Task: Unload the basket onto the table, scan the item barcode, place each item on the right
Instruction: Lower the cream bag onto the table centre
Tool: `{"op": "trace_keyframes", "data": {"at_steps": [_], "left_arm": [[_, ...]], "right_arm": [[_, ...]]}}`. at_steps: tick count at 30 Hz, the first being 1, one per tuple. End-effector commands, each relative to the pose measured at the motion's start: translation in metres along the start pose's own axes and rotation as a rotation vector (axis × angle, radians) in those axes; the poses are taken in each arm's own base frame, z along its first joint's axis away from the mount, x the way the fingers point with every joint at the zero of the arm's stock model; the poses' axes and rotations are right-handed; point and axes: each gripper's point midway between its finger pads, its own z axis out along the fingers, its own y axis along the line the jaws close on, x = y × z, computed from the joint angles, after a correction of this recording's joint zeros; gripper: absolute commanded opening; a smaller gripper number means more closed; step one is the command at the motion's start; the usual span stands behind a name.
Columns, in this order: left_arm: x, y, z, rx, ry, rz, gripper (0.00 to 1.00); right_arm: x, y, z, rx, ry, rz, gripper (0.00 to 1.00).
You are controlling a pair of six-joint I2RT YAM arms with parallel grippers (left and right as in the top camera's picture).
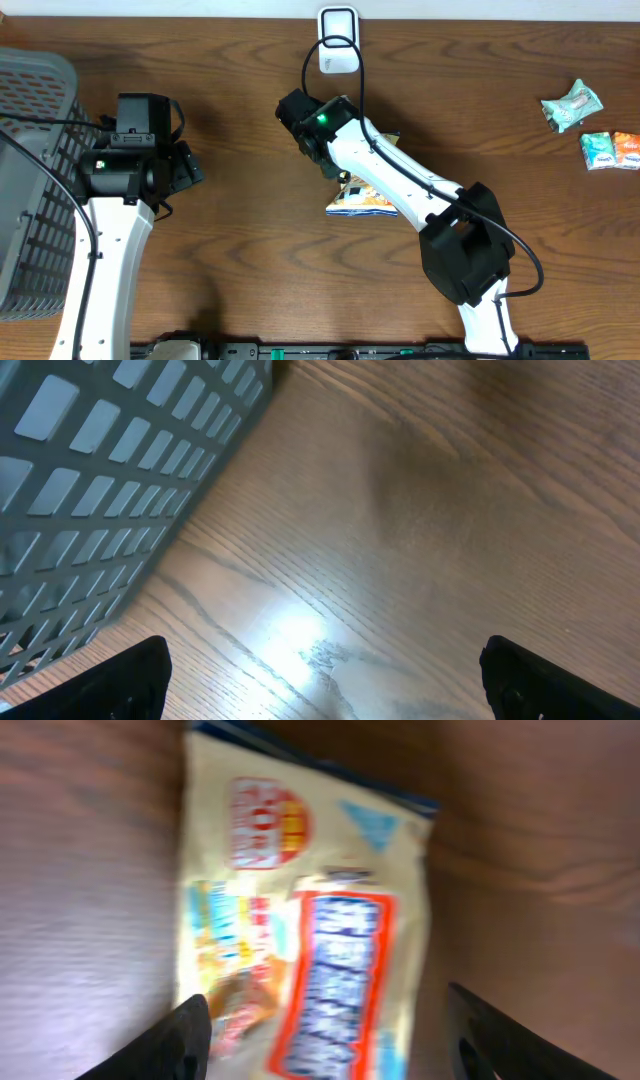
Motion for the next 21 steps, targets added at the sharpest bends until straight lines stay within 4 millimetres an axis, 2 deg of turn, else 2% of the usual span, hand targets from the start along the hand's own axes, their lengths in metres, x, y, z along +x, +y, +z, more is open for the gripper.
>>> {"op": "trace_keyframes", "data": {"at_steps": [1, 5, 8, 10, 12, 15, 17, 19, 21], "left_arm": [[-0.002, 0.004, 0.000, -0.021, -0.007, 0.005, 0.98], [-0.002, 0.004, 0.000, -0.021, -0.007, 0.005, 0.98], [-0.002, 0.004, 0.000, -0.021, -0.007, 0.005, 0.98], [-0.002, 0.004, 0.000, -0.021, -0.007, 0.005, 0.98], [-0.002, 0.004, 0.000, -0.021, -0.007, 0.005, 0.97], [-0.002, 0.004, 0.000, -0.021, -0.007, 0.005, 0.98], [-0.002, 0.004, 0.000, -0.021, -0.007, 0.005, 0.98], [-0.002, 0.004, 0.000, -0.021, -0.007, 0.005, 0.98], [-0.002, 0.004, 0.000, -0.021, -0.007, 0.005, 0.98]], "right_arm": [[0.008, 0.013, 0.004, -0.058, 0.034, -0.004, 0.71], [0.020, 0.013, 0.016, -0.036, 0.072, -0.023, 0.77], [0.033, 0.012, 0.025, -0.018, 0.105, -0.040, 0.78], [0.040, 0.012, 0.032, -0.010, 0.121, -0.048, 0.73], [0.046, 0.013, 0.039, -0.005, 0.131, -0.053, 0.59], [0.057, 0.016, 0.057, -0.003, 0.136, -0.050, 0.25], [0.065, 0.019, 0.071, -0.016, 0.143, -0.041, 0.09], [0.081, 0.023, 0.086, -0.058, 0.187, -0.028, 0.01], [0.087, 0.023, 0.088, -0.080, 0.218, -0.020, 0.01]]}}
